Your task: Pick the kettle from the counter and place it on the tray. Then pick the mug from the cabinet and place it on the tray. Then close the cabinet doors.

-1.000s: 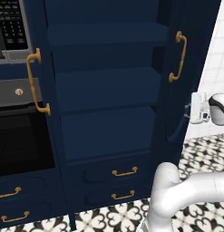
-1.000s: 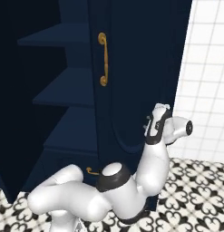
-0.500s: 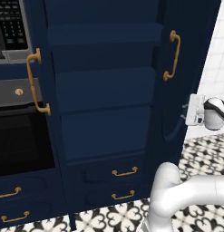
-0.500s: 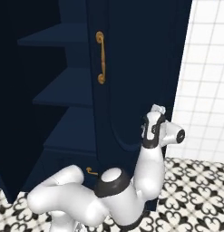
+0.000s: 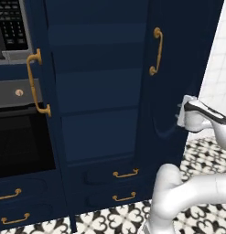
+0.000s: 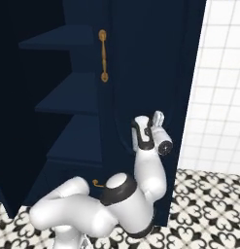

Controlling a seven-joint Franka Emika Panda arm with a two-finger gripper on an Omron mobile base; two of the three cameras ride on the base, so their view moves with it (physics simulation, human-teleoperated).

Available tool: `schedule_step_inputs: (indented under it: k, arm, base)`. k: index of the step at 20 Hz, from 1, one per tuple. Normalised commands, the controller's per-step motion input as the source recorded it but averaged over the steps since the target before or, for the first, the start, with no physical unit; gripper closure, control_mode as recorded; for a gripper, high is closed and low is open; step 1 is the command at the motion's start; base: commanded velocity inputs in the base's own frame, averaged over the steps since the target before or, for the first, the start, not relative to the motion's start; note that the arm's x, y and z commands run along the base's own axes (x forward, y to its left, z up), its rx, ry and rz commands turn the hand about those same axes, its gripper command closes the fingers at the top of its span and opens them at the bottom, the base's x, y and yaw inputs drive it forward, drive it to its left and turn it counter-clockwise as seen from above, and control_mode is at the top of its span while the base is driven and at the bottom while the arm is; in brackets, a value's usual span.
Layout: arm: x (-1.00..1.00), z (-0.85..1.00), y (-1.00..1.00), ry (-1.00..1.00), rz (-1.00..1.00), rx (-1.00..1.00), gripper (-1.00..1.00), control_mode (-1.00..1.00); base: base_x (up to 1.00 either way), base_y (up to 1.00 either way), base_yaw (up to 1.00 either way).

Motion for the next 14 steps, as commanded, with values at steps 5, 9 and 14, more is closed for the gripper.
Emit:
schedule_step_inputs:
  k: [5, 9, 14]
  arm:
    - [0.74, -0.09, 0.91, -0.05, -0.28, -0.05, -1.00, -1.00]
    - [0.84, -0.05, 0.38, 0.04, -0.16, 0.00, -1.00, -1.00]
    - [0.98, -0.22, 0.05, 0.16, -0.03, 0.00, -1.00, -1.00]
  base:
    - [0.00, 0.00, 0.00]
    - [0.00, 0.00, 0.00]
    - [0.00, 0.00, 0.00]
